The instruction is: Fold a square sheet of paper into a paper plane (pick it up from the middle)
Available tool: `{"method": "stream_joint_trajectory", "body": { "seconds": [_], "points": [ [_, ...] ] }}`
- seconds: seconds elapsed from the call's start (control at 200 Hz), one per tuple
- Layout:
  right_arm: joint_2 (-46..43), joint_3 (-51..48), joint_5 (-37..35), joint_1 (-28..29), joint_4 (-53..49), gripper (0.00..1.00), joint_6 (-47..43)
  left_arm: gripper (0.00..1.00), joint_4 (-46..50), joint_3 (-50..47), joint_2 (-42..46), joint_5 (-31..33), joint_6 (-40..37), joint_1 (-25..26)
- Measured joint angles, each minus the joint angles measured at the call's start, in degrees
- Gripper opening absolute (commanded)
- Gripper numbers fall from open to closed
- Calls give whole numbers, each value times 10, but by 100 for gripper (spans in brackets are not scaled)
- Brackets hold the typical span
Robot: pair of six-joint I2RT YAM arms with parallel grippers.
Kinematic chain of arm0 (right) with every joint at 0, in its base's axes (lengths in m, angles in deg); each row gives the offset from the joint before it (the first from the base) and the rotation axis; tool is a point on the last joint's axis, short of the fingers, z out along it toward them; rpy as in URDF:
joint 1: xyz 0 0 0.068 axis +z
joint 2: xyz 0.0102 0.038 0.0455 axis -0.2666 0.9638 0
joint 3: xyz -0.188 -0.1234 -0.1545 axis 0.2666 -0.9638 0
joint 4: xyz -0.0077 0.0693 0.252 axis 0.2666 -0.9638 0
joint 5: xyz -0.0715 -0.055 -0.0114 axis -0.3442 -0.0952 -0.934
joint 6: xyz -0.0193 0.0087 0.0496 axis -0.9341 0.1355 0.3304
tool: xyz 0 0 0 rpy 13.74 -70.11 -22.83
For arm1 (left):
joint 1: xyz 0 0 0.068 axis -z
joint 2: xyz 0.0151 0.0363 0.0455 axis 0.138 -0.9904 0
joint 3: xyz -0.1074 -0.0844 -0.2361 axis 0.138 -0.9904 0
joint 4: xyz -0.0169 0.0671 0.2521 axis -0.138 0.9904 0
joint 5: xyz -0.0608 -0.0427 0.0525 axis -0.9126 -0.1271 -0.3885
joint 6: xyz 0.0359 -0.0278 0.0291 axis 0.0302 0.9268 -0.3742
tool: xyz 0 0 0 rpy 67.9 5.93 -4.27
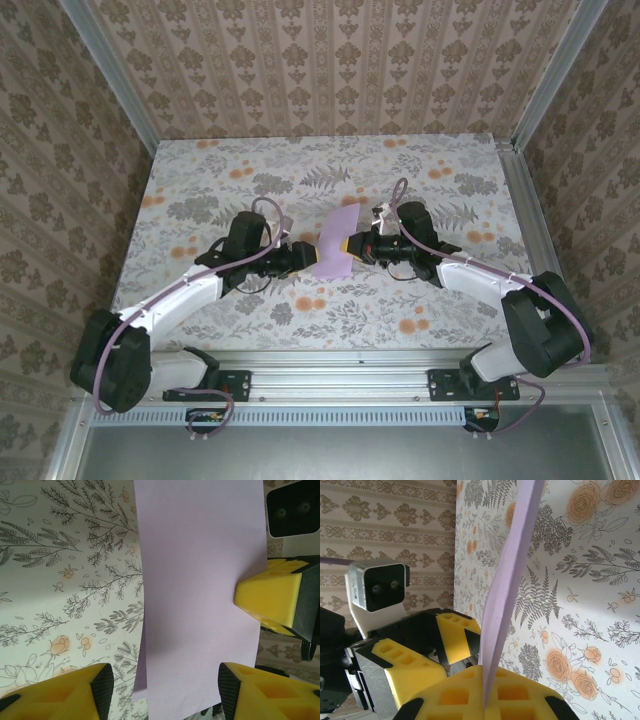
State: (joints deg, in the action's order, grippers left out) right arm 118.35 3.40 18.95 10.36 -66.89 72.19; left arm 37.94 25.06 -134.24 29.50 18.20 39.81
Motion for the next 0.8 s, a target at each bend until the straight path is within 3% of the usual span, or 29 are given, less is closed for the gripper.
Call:
{"method": "stream_joint_trajectory", "body": {
  "seconds": [0.415,0.8],
  "points": [
    [-1,2,0,-1,12,0,12,54,-57,-7,12,-17,51,3],
    [-1,2,0,-1,14,0,14,56,-48,-7,20,-17,51,3]
  ]
}}
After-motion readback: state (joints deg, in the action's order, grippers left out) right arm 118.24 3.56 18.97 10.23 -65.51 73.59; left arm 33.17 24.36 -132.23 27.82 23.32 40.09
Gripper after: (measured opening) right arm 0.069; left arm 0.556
